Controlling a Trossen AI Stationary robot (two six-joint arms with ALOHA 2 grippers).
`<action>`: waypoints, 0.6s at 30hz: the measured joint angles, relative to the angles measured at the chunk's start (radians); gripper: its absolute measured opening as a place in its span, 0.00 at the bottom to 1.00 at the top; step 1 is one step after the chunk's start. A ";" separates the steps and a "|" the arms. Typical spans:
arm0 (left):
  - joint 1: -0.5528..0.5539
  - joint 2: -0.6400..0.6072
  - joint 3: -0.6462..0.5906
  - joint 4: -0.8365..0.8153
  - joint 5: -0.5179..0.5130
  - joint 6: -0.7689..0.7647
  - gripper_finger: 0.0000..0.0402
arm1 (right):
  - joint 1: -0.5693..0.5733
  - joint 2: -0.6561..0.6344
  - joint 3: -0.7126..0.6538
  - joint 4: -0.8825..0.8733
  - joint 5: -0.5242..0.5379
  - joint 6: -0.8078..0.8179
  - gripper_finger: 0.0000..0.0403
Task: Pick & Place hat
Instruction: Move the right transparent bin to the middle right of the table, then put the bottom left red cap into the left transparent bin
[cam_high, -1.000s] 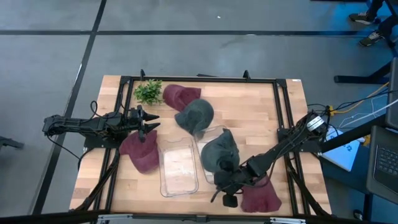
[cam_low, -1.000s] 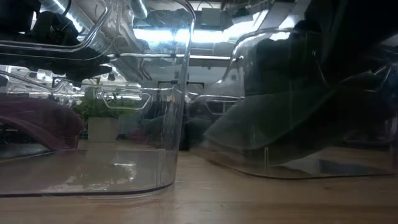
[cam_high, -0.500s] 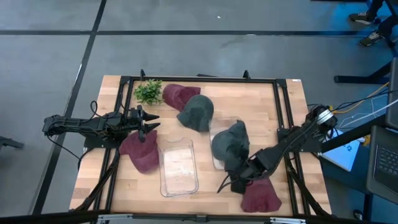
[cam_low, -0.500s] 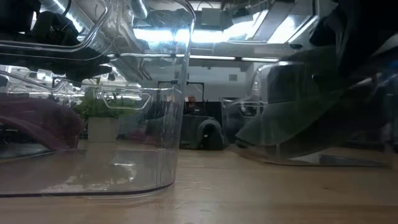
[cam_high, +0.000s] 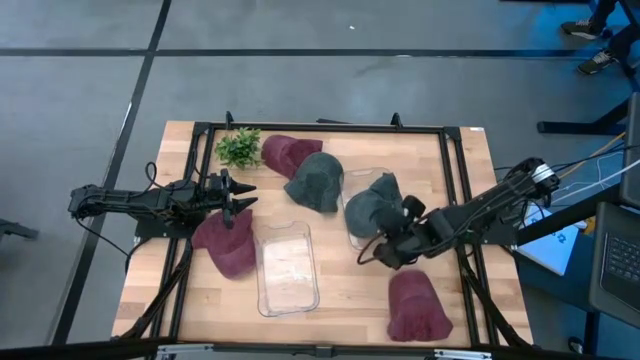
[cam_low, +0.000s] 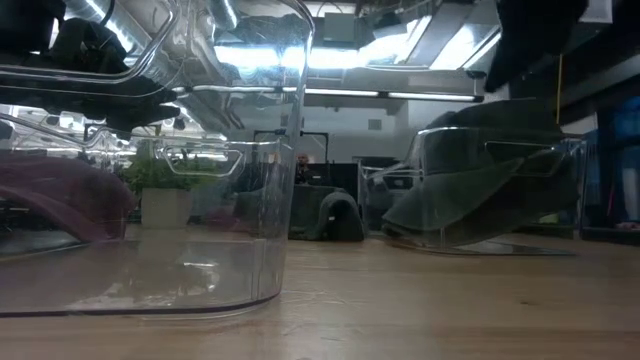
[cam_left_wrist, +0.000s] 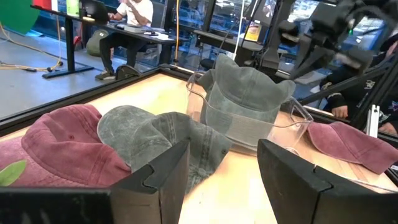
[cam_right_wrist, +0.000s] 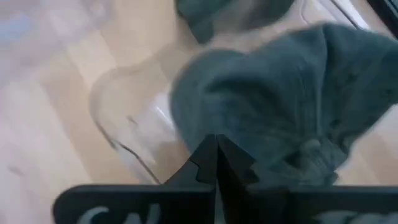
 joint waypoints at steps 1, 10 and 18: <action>0.000 0.000 0.000 0.000 0.000 0.000 0.46 | 0.000 -0.012 0.003 0.030 0.000 -0.002 0.01; 0.000 0.000 0.000 0.000 0.000 0.000 0.46 | 0.000 -0.035 0.031 0.447 -0.006 -0.259 0.01; 0.000 0.000 0.000 0.000 0.000 0.000 0.46 | 0.020 0.021 0.031 0.658 -0.226 -0.416 0.01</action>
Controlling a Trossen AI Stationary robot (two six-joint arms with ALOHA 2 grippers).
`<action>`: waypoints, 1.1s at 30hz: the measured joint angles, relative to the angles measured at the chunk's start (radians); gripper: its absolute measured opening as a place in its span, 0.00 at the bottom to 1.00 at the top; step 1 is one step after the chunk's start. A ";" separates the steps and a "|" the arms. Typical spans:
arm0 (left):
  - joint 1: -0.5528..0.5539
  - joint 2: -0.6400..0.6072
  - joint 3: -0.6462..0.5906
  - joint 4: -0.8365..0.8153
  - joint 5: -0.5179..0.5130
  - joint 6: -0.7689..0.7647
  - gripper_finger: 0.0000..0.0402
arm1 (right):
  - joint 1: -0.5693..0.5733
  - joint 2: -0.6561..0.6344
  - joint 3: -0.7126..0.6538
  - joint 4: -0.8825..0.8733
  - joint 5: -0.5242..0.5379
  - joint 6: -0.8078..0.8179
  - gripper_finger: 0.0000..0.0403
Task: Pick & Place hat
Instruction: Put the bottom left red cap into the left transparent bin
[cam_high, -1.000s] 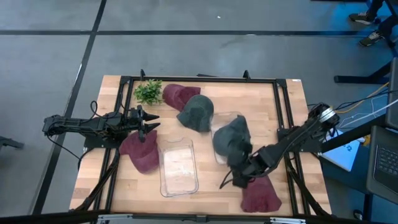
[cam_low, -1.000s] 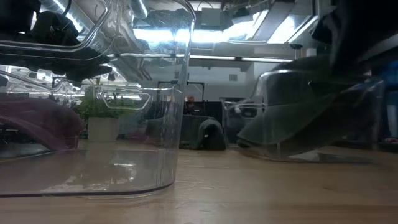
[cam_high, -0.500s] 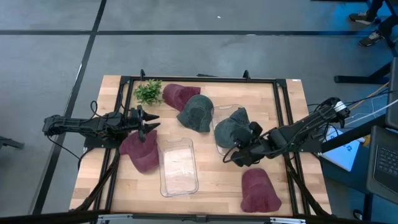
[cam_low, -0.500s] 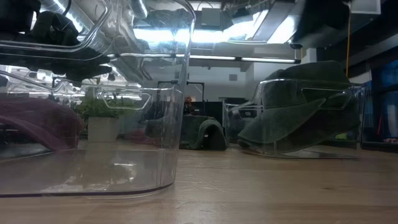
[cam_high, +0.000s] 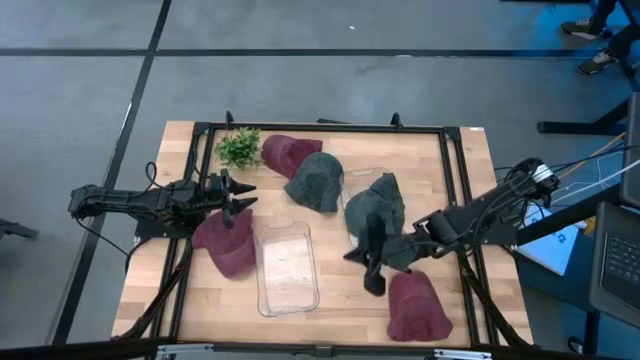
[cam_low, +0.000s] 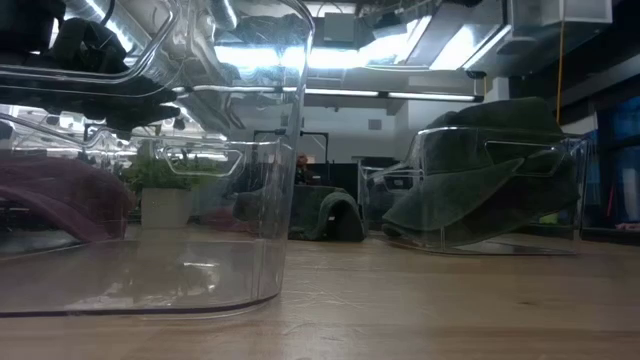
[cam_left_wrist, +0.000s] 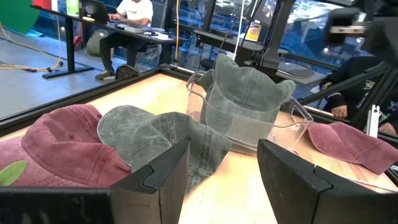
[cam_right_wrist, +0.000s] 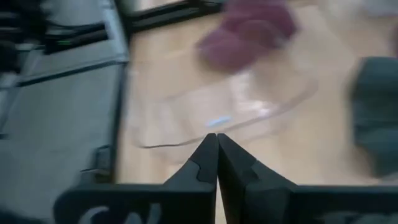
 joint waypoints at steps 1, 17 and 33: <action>0.000 0.000 0.000 0.000 0.000 0.000 0.46 | 0.005 0.000 0.000 0.011 -0.022 -0.007 0.02; 0.000 0.000 0.000 0.000 0.000 0.000 0.46 | 0.034 -0.336 -0.450 0.446 -0.156 0.052 0.06; 0.000 0.000 0.000 0.000 0.000 0.000 0.46 | -0.005 -0.900 -1.120 0.943 -0.378 -0.217 0.06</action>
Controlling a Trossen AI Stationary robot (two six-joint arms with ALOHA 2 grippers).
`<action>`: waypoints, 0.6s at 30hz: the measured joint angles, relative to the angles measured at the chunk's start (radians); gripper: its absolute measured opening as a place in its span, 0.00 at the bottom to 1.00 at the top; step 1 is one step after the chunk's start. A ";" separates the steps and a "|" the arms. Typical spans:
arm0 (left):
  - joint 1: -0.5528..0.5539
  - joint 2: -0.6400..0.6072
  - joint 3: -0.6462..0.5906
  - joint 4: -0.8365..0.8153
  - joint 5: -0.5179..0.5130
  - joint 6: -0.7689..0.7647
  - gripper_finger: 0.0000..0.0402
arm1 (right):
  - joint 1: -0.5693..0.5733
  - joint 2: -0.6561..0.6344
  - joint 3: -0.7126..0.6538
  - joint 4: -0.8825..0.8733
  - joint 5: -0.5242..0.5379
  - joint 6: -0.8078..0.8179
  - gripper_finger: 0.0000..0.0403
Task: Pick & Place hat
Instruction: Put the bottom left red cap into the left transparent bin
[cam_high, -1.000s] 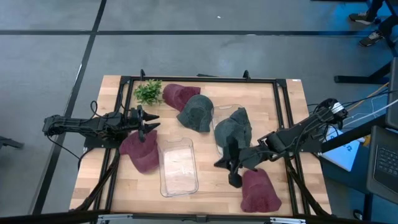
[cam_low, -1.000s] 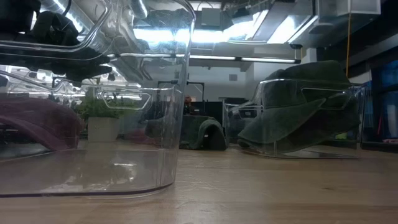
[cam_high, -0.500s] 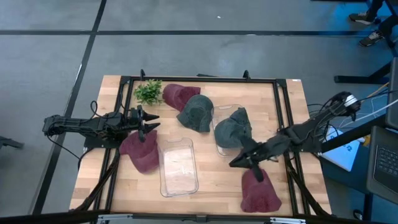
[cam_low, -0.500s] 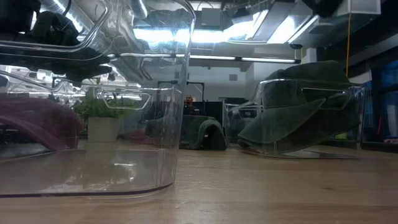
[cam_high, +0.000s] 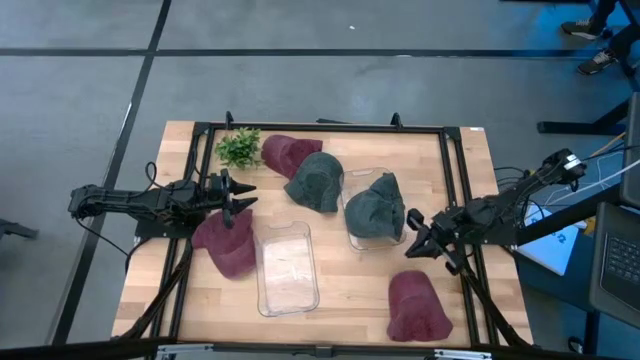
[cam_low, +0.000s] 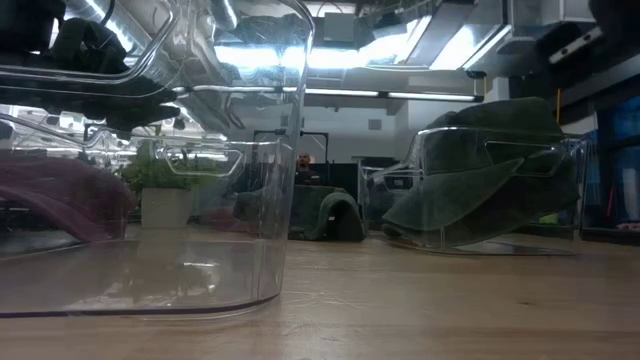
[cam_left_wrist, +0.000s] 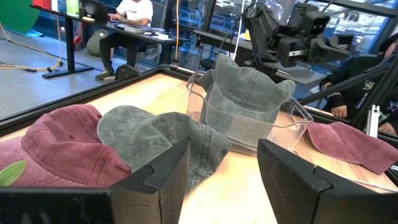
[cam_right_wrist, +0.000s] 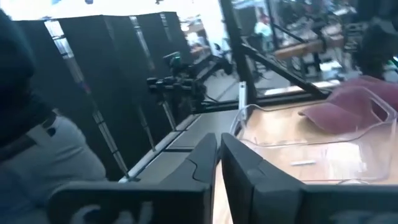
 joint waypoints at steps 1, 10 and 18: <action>0.000 0.000 0.000 0.000 0.000 0.000 0.46 | -0.007 -0.033 -0.019 -0.001 -0.025 -0.013 0.06; 0.000 0.000 0.000 0.000 0.000 0.000 0.46 | -0.037 -0.230 -0.097 -0.107 -0.016 -0.098 0.06; 0.000 0.000 0.000 0.000 0.000 0.000 0.46 | -0.063 -0.445 -0.096 -0.412 0.084 -0.205 0.06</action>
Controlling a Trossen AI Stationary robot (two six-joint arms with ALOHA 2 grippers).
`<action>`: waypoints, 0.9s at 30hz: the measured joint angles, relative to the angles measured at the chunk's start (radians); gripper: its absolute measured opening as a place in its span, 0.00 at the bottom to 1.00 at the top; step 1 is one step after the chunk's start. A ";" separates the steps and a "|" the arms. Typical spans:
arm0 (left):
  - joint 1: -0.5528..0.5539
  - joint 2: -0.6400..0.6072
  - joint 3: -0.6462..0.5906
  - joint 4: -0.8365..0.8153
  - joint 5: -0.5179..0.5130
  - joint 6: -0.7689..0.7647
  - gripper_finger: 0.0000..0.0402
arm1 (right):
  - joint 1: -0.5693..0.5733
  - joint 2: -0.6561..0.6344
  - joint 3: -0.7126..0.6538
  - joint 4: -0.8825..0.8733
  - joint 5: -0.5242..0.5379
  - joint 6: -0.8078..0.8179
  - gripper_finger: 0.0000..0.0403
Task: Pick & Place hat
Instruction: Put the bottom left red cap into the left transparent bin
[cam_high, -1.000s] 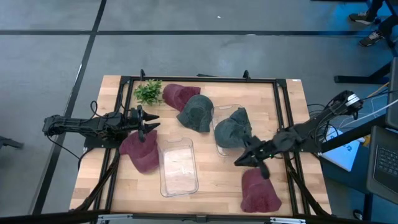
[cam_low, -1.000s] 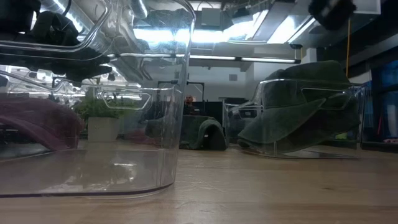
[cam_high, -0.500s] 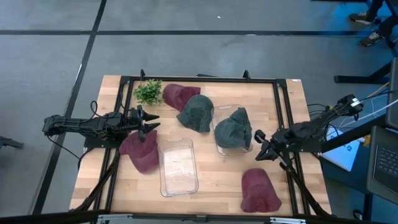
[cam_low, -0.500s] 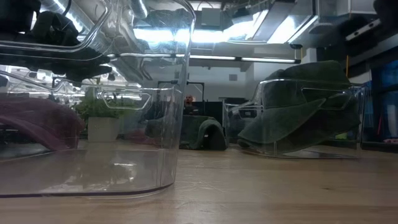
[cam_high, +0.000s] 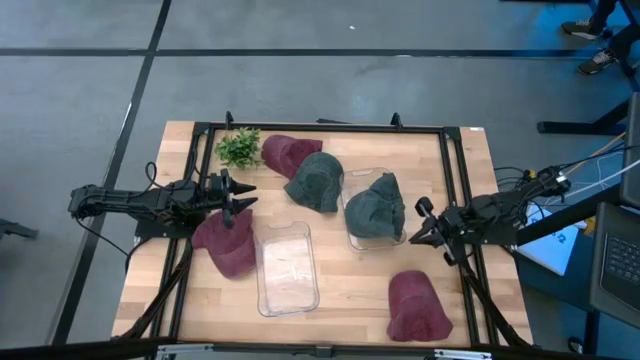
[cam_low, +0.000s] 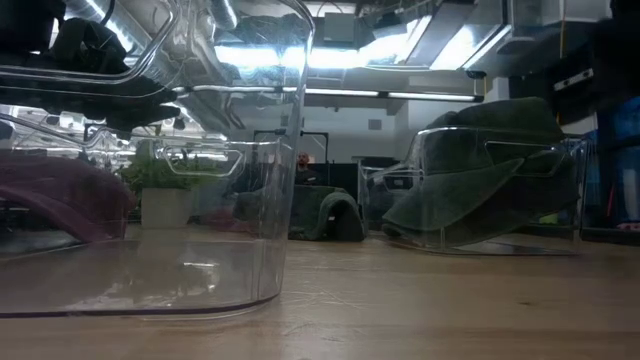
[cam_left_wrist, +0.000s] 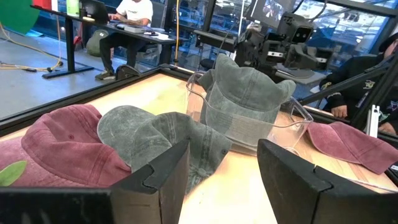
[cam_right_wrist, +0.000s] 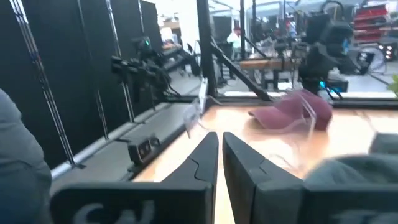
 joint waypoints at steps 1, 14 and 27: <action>0.000 0.000 0.000 0.000 0.000 0.000 0.46 | -0.005 -0.042 0.000 -0.052 0.000 0.001 0.06; 0.000 0.000 0.000 0.000 0.000 0.000 0.46 | -0.062 -0.101 0.002 -0.119 0.019 -0.052 0.06; 0.000 0.000 0.000 0.000 0.000 0.000 0.46 | -0.093 -0.076 0.002 -0.124 0.010 -0.050 0.06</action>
